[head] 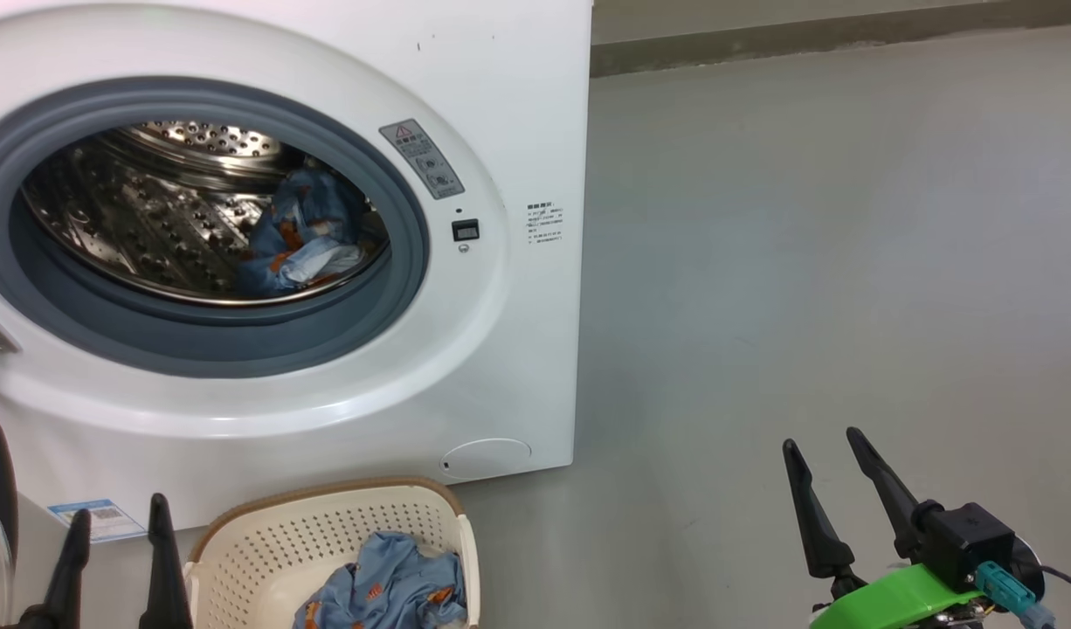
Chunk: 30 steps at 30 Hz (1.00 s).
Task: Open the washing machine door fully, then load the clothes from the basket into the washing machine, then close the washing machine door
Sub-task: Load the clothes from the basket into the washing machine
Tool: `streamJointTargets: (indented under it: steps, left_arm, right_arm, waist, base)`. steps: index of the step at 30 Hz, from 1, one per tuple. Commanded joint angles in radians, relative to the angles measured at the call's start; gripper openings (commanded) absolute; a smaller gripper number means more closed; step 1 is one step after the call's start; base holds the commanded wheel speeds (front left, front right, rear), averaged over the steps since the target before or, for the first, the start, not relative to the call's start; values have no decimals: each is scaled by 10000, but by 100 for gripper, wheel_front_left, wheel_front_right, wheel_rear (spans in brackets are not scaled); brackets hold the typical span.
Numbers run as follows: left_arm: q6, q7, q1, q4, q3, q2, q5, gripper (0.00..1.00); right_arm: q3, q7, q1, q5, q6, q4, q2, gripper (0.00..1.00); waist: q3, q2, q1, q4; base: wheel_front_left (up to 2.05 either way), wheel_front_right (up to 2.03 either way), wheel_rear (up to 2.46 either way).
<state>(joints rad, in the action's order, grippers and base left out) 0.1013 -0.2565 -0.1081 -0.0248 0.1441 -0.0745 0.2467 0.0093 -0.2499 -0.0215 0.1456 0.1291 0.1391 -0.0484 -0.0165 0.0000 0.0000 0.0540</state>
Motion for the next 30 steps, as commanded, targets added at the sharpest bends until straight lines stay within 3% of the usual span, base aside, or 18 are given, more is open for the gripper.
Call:
streamJointTargets:
  steps: [1, 30]
  left_arm:
    - [2, -53, 132, 347, 422, -72, -132, 100]
    - [275, -53, -510, 279, 93, 185, -480, 100]
  right_arm:
    - [177, -119, -90, -162, 16, -286, -18, 100]
    - [165, -119, 34, -389, 16, -632, -18, 100]
  waist:
    - [23, 0, 0, -12]
    - [48, 0, 0, -28]
  base:
    - [0, 0, 0]
    - [0, 0, 0]
